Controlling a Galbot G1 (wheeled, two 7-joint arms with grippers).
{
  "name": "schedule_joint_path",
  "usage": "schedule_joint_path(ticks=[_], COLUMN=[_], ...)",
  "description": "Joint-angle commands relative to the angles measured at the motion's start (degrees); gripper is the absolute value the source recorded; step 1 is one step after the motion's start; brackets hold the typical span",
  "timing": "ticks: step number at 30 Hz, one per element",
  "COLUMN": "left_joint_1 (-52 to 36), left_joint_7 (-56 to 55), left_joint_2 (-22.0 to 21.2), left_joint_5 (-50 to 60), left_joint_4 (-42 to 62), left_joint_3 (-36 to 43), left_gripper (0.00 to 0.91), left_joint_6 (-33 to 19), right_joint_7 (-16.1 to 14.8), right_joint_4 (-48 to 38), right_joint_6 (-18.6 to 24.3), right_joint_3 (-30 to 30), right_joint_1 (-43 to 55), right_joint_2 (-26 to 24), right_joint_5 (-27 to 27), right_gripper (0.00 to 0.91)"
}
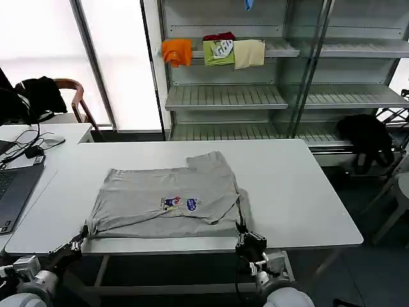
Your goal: Fold and organize the clothes.
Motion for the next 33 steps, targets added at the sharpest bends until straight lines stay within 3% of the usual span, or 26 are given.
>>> schedule_joint_path(ticks=[1, 9, 10, 11, 12, 21, 33], left_joint_1=[2.5, 4.2, 4.1, 4.0, 3.8, 2.2, -5.2], left_joint_7=[-0.1, -0.1, 0.0, 0.1, 0.0, -1.0, -0.9], left_joint_2=[-0.4, -0.5, -0.5, -0.5, -0.5, -1.3, 1.2], left_joint_5=[0.3, 0.1, 0.1, 0.1, 0.1, 4.3, 8.5], left_joint_4=[-1.2, -2.9, -2.7, -2.5, -2.3, -3.2, 2.4], left_joint_3=[-0.4, -1.6, -1.5, -1.4, -1.3, -0.1, 2.7], left_gripper=[0.010, 0.010, 0.030, 0.202, 0.907, 0.907, 0.907], left_joint_6=[0.1, 0.1, 0.1, 0.1, 0.1, 0.0, 0.1], right_joint_7=[-0.4, -0.1, -0.2, -0.2, 0.0, 1.7, 2.8], right_joint_4=[2.1, 3.3, 3.3, 3.2, 3.0, 2.8, 2.9], right_joint_6=[0.1, 0.3, 0.4, 0.5, 0.4, 5.0, 3.1], right_joint_3=[-0.1, -0.4, -0.4, -0.4, -0.5, -0.4, 0.6], right_joint_1=[-3.8, -5.1, -5.2, -5.3, -5.3, -4.9, 0.0], right_joint_2=[-0.5, -1.2, -1.2, -1.1, -1.1, -0.5, 2.2], right_joint_5=[-1.0, -1.5, -1.8, -2.0, -2.1, -4.8, -4.5], right_gripper=[0.000, 0.020, 0.907, 0.907, 0.907, 0.907, 0.907])
